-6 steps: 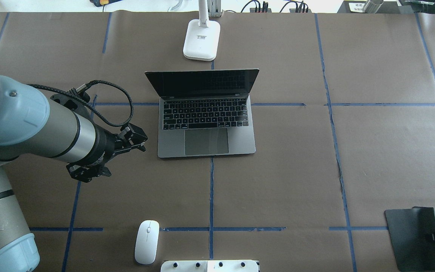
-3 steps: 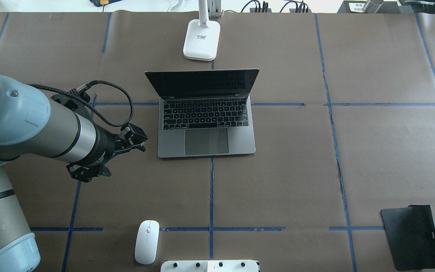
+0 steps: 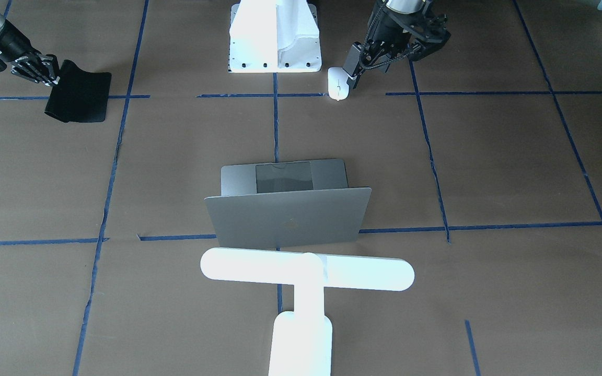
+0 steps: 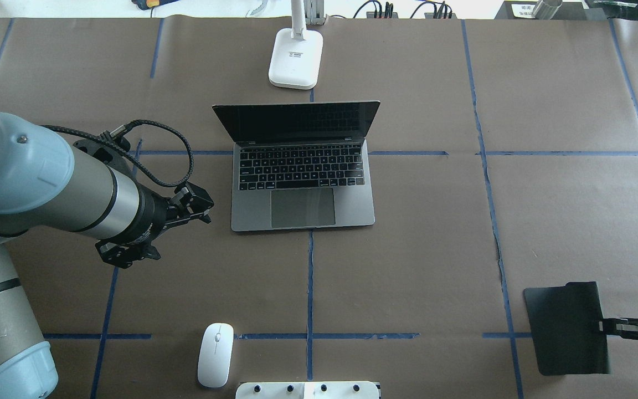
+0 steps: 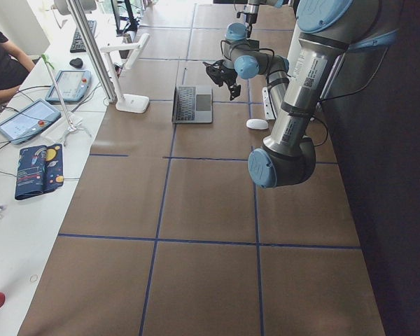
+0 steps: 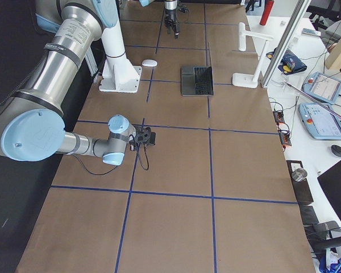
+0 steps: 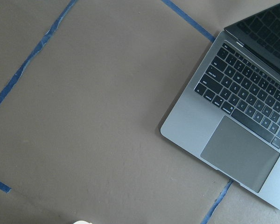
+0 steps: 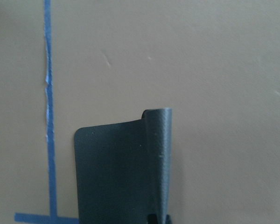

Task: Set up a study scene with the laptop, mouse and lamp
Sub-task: 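Drag the mouse pad with the right gripper beside the laptop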

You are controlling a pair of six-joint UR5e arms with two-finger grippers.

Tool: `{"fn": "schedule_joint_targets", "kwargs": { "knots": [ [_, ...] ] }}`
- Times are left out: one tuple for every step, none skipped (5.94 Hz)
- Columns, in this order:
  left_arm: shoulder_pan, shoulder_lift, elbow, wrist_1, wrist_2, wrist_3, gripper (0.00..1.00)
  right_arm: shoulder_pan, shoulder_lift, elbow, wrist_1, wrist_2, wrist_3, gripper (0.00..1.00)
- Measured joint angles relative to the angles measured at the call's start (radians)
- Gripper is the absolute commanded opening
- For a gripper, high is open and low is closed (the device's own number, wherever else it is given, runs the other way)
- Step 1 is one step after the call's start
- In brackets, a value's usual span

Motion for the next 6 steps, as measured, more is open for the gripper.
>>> {"fn": "schedule_joint_targets", "kwargs": {
  "knots": [
    [0.0, 0.003, 0.001, 0.0, 0.0, 0.0, 1.0, 0.038, 0.066, 0.004, -0.048, 0.003, -0.016, 0.0],
    [0.0, 0.005, 0.002, 0.0, 0.0, 0.0, 1.0, 0.065, 0.14, 0.004, -0.094, 0.009, -0.029, 0.0],
    [0.0, 0.005, 0.003, 0.0, 0.0, 0.0, 1.0, 0.101, 0.232, 0.003, -0.156, 0.033, -0.034, 0.0],
    [0.0, 0.006, 0.003, 0.0, 0.0, 0.0, 1.0, 0.15, 0.344, 0.003, -0.258, 0.079, -0.039, 0.0],
    [0.0, 0.006, 0.003, -0.001, 0.0, 0.0, 1.0, 0.198, 0.462, 0.0, -0.391, 0.121, -0.071, 0.0],
    [0.0, 0.005, 0.005, -0.001, 0.0, 0.0, 1.0, 0.235, 0.582, -0.004, -0.55, 0.141, -0.157, 0.0]
  ]
}}
